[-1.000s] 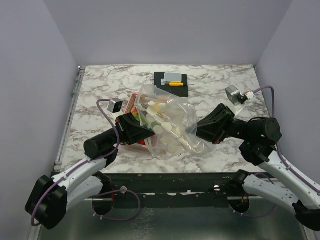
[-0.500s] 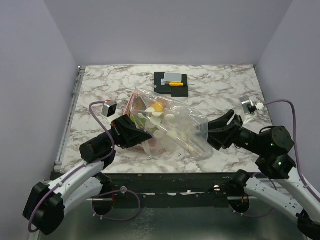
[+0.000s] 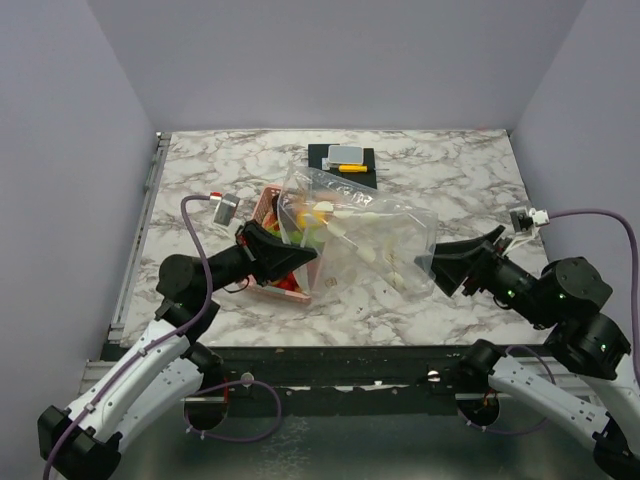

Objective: Place the food in the zip-top bag and seal the zipper
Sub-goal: Open the zipper of the food storage bag.

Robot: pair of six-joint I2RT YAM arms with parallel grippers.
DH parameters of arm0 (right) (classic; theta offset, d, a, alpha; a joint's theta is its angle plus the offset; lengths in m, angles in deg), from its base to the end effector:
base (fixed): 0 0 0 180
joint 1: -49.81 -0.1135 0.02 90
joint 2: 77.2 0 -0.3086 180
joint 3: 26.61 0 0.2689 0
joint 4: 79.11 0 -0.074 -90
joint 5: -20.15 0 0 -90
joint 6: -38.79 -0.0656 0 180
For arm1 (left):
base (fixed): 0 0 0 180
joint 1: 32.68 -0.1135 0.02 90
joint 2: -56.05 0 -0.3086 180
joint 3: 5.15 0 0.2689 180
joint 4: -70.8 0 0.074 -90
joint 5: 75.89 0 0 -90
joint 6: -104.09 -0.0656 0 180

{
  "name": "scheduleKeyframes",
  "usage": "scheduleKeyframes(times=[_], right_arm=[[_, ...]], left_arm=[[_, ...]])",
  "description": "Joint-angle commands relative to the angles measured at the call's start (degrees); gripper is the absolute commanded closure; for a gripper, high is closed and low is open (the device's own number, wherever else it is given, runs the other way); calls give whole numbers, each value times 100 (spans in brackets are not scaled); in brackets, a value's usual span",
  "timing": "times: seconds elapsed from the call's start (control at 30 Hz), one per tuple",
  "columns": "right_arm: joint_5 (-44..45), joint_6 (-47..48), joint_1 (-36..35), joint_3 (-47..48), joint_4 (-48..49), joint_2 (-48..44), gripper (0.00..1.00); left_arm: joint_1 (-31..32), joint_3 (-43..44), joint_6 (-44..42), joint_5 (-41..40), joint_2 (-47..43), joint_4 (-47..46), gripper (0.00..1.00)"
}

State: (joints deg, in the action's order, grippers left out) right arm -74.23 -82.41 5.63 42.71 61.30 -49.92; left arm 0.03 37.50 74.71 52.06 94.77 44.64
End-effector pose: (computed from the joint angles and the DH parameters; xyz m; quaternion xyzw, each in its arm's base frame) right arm 0.0573 0.0626 0.4410 -0.1056 0.6838 0.4621 0.5548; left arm 0.1097 -0.1184 0.3880 0.1595 0.5262 -0.7074 0.4442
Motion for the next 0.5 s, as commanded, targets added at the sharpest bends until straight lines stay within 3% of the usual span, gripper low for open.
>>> scheduleKeyframes(times=[0.0,0.23,0.47], right_arm=[[1334,190,-26,299,-1196,-124,32],[2366,52,-21,351,-1751,-198,29],[2288,57,-29,427,-1885,49,29]], left_arm=[[16,552,-1440,-668,-86,2500,100],[16,873,-1922,-1078,104,3510,100],[10,1074,-2097,-1491,369,4160,100]])
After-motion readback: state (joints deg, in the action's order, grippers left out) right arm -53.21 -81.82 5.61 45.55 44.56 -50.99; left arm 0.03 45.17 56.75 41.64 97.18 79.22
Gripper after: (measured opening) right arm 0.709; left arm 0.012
